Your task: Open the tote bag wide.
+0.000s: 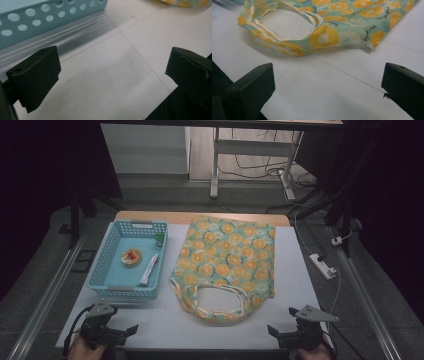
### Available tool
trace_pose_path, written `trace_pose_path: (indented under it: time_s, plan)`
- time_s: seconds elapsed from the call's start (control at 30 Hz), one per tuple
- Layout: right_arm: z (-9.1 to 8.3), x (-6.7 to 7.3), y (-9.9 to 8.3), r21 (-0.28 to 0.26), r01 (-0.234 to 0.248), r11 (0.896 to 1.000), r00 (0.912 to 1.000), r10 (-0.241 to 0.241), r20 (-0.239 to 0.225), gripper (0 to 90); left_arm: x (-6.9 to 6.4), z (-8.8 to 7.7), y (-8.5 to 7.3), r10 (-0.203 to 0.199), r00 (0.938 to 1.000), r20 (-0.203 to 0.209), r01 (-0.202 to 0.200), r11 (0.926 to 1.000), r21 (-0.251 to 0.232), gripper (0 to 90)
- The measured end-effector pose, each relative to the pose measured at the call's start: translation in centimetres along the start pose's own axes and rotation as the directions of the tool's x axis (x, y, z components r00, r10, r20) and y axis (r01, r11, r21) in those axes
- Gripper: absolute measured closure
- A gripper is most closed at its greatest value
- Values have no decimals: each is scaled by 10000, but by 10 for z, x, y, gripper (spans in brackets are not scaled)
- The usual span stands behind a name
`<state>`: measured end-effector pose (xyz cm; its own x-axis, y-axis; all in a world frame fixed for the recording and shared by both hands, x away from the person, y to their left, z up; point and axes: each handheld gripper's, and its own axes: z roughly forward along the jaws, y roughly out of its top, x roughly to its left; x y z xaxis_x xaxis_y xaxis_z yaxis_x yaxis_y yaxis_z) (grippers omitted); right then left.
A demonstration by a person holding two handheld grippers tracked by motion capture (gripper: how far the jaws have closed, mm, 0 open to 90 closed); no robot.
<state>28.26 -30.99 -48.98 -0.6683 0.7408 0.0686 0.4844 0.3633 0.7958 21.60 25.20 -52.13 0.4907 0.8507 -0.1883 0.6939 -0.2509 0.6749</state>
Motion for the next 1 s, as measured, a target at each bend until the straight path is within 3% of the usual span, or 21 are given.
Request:
trace_pose_path:
  time_s: [0.33, 0.6, 1.0]
  plan:
    - [5, 5, 3, 202, 254, 9995, 9993, -249, -280, 0, 0, -1, 0, 19, 10000, 29, -19, 10000, -27, 0]
    - [12, 15, 11, 48, 856, 9963, 9933, -850, -783, 0, -1, 0, 0, 53, 10000, -47, -53, 10000, 1, 0]
    - [17, 16, 19, -279, 734, 9969, 9893, -763, -1244, 0, -2, 1, 1, 77, 9999, -150, -76, 10000, 61, 0]
